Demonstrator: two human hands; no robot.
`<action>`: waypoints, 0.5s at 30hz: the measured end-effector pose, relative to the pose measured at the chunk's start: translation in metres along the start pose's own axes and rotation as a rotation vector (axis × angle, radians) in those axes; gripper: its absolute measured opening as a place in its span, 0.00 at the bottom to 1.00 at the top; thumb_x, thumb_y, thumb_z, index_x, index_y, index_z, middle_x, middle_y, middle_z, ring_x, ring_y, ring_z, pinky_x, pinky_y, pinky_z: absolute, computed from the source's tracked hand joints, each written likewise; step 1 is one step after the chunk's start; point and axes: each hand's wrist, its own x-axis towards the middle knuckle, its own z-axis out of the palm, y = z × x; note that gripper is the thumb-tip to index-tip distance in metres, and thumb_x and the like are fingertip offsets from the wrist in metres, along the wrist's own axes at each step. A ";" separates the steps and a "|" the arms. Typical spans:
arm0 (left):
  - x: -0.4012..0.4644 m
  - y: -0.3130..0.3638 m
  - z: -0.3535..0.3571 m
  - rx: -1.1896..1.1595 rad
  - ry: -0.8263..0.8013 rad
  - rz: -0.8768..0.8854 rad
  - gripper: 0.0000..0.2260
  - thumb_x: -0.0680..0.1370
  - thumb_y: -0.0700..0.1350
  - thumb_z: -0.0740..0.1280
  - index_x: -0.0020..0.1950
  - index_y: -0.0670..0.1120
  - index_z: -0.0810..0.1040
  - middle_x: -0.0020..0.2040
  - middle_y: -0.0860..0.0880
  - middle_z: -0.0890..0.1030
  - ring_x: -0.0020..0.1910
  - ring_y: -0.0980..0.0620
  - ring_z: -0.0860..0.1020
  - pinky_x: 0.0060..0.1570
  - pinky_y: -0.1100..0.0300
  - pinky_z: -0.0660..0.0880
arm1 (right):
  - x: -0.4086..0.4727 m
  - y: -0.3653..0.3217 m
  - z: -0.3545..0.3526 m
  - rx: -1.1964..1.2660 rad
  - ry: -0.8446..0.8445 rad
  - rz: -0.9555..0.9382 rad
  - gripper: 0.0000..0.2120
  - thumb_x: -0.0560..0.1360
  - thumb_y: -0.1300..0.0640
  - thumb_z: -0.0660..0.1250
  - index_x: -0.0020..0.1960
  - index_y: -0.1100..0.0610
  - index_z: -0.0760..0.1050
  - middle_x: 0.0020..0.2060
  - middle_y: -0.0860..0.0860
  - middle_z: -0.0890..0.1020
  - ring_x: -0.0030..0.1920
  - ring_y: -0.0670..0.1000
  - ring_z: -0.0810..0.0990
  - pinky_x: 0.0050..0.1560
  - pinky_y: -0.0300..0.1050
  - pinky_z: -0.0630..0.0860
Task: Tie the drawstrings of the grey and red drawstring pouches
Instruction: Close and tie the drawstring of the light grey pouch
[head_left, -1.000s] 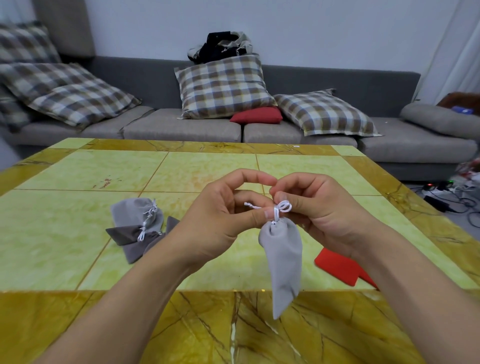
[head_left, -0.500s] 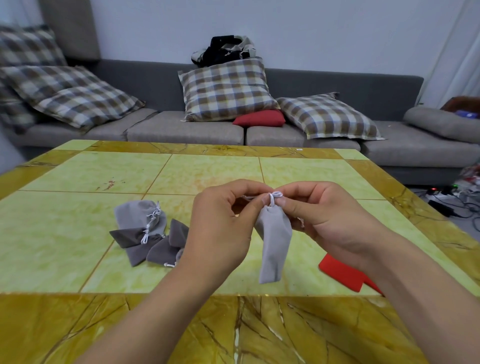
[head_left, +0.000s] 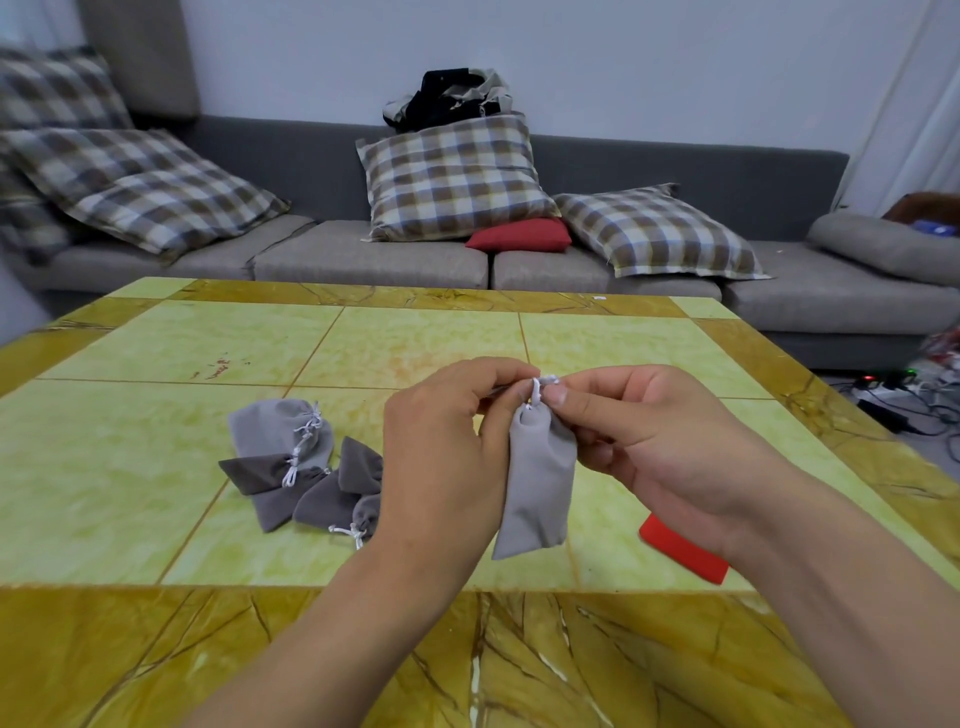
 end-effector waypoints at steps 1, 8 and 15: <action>0.000 0.000 -0.001 0.001 0.006 -0.005 0.06 0.76 0.40 0.71 0.50 0.49 0.85 0.42 0.61 0.81 0.47 0.64 0.79 0.47 0.74 0.74 | -0.001 0.000 0.002 -0.012 0.008 -0.023 0.08 0.75 0.59 0.70 0.47 0.64 0.84 0.34 0.52 0.79 0.33 0.46 0.71 0.33 0.36 0.70; 0.001 -0.005 -0.003 0.142 -0.006 0.140 0.10 0.74 0.38 0.71 0.52 0.48 0.86 0.45 0.55 0.86 0.46 0.60 0.79 0.47 0.71 0.74 | -0.003 0.005 0.014 -0.049 0.155 -0.149 0.03 0.69 0.62 0.76 0.42 0.63 0.85 0.38 0.58 0.87 0.38 0.50 0.84 0.44 0.42 0.79; 0.012 -0.005 -0.011 -0.277 -0.164 -0.214 0.07 0.76 0.39 0.71 0.51 0.48 0.86 0.45 0.55 0.86 0.47 0.61 0.83 0.49 0.64 0.80 | 0.001 0.008 0.009 0.086 -0.004 -0.107 0.06 0.72 0.60 0.71 0.44 0.63 0.83 0.42 0.61 0.85 0.43 0.54 0.82 0.47 0.45 0.78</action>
